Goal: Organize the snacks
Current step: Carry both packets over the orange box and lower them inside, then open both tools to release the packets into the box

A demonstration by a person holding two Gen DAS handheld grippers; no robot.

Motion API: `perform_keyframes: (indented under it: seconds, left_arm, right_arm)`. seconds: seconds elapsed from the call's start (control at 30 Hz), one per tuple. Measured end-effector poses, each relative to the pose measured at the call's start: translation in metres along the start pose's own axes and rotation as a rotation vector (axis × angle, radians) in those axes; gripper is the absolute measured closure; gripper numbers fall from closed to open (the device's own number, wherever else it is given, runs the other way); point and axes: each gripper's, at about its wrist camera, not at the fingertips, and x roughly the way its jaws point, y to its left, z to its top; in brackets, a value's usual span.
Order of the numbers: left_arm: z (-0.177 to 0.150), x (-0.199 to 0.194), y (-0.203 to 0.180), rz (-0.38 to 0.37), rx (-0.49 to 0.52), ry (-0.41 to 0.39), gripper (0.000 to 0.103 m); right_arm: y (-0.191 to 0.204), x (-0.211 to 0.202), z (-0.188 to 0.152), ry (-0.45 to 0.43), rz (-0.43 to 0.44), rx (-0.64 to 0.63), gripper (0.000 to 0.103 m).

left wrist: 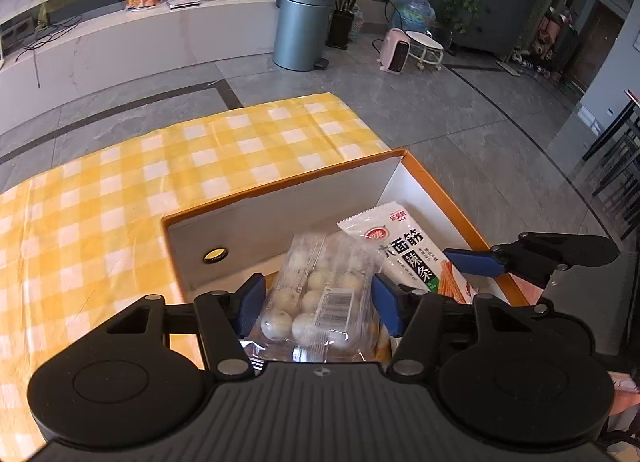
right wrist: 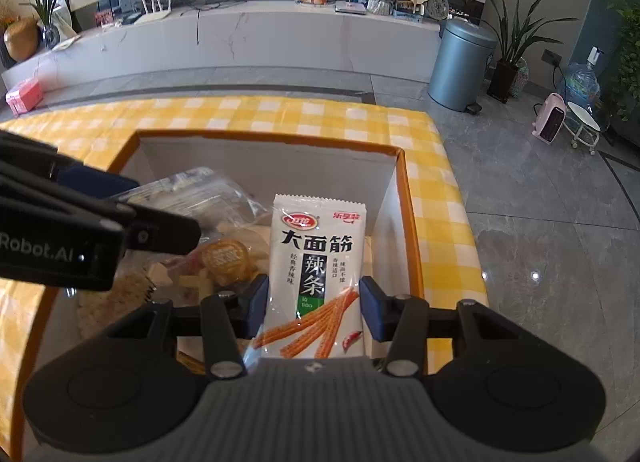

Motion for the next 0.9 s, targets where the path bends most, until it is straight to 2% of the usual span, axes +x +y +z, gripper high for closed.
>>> perform_keyframes:
  seconds: [0.07, 0.1, 0.2, 0.27, 0.33, 0.43, 0.63, 0.9]
  left_arm:
    - [0.004, 0.005, -0.001, -0.007, 0.004, 0.012, 0.064]
    - [0.005, 0.007, -0.002, -0.013, 0.003, 0.018, 0.066]
    - [0.006, 0.01, -0.006, -0.019, 0.009, 0.025, 0.066]
    - [0.004, 0.011, -0.005, -0.022, 0.006, 0.032, 0.066]
    - [0.002, 0.01, -0.003, -0.018, 0.003, 0.033, 0.066]
    - [-0.001, 0.007, -0.001, 0.004, 0.016, 0.032, 0.065]
    - [-0.01, -0.003, 0.0, 0.041, 0.054, 0.035, 0.065]
    - [-0.029, -0.043, -0.012, 0.057, 0.112, -0.017, 0.051]
  right_arm:
    - [0.0, 0.004, -0.001, 0.009, -0.007, -0.003, 0.054]
    - [-0.001, 0.005, -0.001, 0.009, -0.01, -0.004, 0.052]
    - [0.001, 0.003, -0.003, -0.01, -0.016, -0.023, 0.044]
    - [0.001, -0.002, -0.005, -0.029, -0.014, -0.04, 0.044]
    - [0.003, -0.008, -0.008, -0.043, -0.036, -0.064, 0.039]
    - [0.005, -0.015, -0.016, -0.058, -0.06, -0.104, 0.04]
    - [0.002, -0.025, -0.027, -0.048, -0.036, -0.066, 0.046]
    - [0.017, -0.056, -0.028, -0.061, -0.027, -0.07, 0.04]
